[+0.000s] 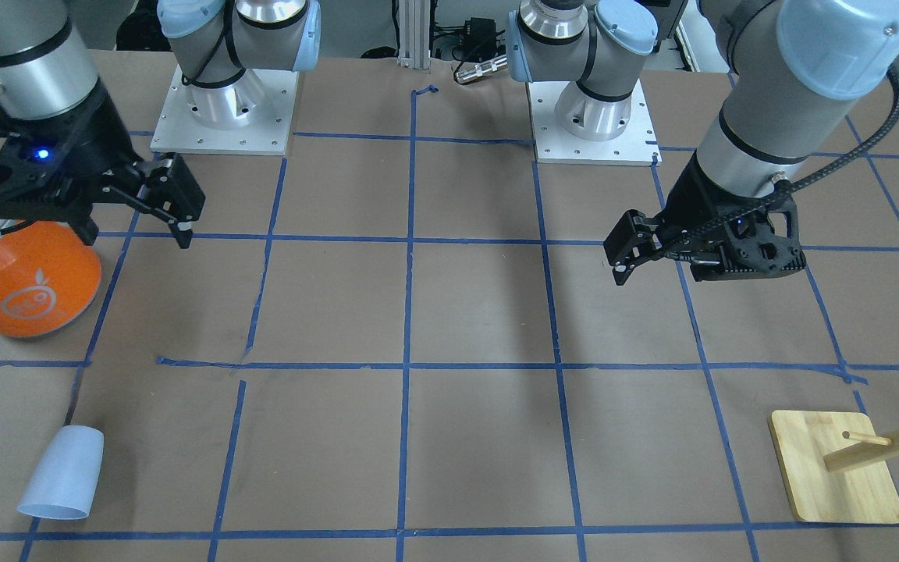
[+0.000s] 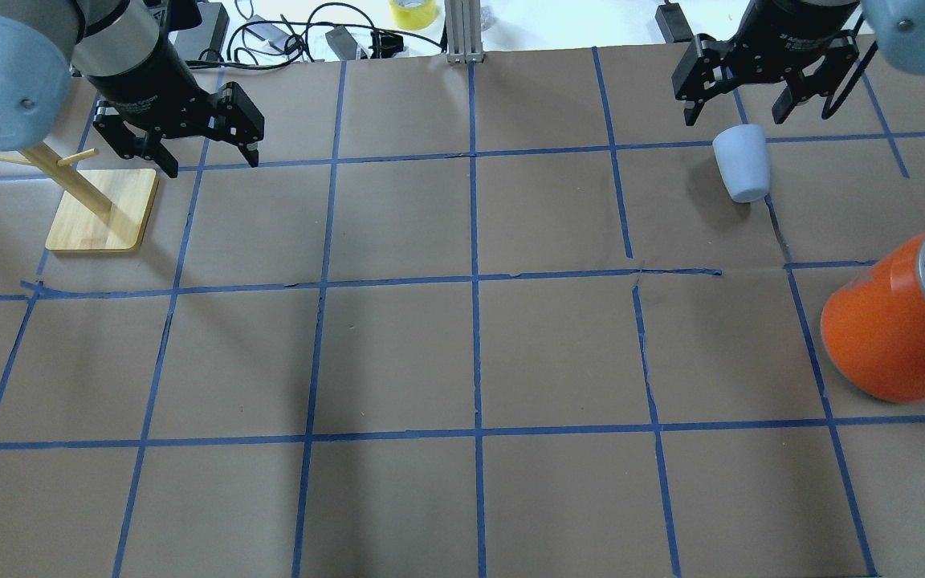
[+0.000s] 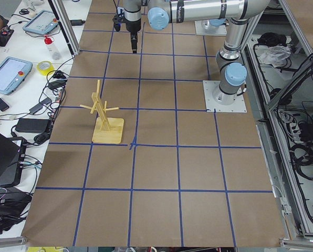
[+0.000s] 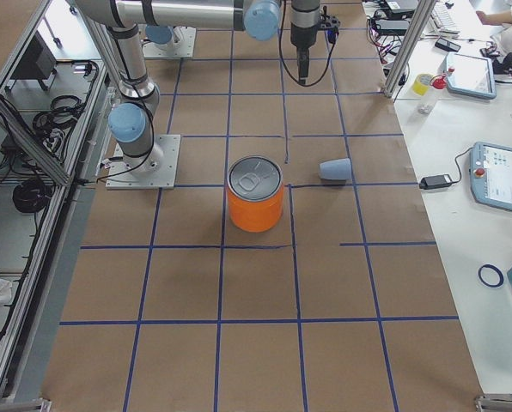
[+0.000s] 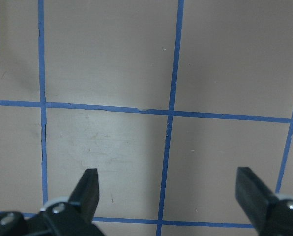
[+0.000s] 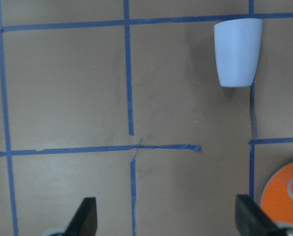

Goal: Flip cup
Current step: 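Move the right gripper down to the pale blue cup near the orange can, then close the right gripper on the pale blue cup and lift it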

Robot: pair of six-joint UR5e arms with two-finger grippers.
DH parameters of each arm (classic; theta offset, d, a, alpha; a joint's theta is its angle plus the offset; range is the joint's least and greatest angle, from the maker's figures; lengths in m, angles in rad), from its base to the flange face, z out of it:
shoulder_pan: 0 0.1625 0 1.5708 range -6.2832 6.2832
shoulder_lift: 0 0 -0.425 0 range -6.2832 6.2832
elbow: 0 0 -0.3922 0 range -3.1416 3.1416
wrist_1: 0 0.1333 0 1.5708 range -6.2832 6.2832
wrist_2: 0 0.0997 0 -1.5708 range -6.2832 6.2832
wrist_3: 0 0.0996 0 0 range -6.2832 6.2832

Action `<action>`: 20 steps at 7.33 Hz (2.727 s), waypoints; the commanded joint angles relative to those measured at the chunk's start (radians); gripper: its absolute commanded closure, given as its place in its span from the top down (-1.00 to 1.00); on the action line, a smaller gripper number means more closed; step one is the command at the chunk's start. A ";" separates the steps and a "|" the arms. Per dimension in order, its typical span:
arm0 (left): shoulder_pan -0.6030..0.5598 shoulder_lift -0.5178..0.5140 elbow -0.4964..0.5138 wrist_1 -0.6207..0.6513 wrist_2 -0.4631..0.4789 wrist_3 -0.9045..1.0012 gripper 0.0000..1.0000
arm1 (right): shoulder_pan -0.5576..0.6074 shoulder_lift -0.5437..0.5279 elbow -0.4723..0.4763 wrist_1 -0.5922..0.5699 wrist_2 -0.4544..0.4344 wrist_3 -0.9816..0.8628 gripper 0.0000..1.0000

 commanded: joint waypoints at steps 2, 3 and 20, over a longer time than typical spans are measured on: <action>0.000 -0.001 0.000 0.000 0.001 0.000 1.00 | -0.095 0.261 -0.004 -0.325 -0.043 -0.127 1.00; 0.000 -0.001 0.000 0.000 0.001 0.000 1.00 | -0.116 0.330 -0.002 -0.423 -0.042 -0.137 1.00; 0.002 0.004 0.002 0.002 0.006 0.000 1.00 | -0.152 0.484 0.007 -0.519 -0.012 -0.600 -0.07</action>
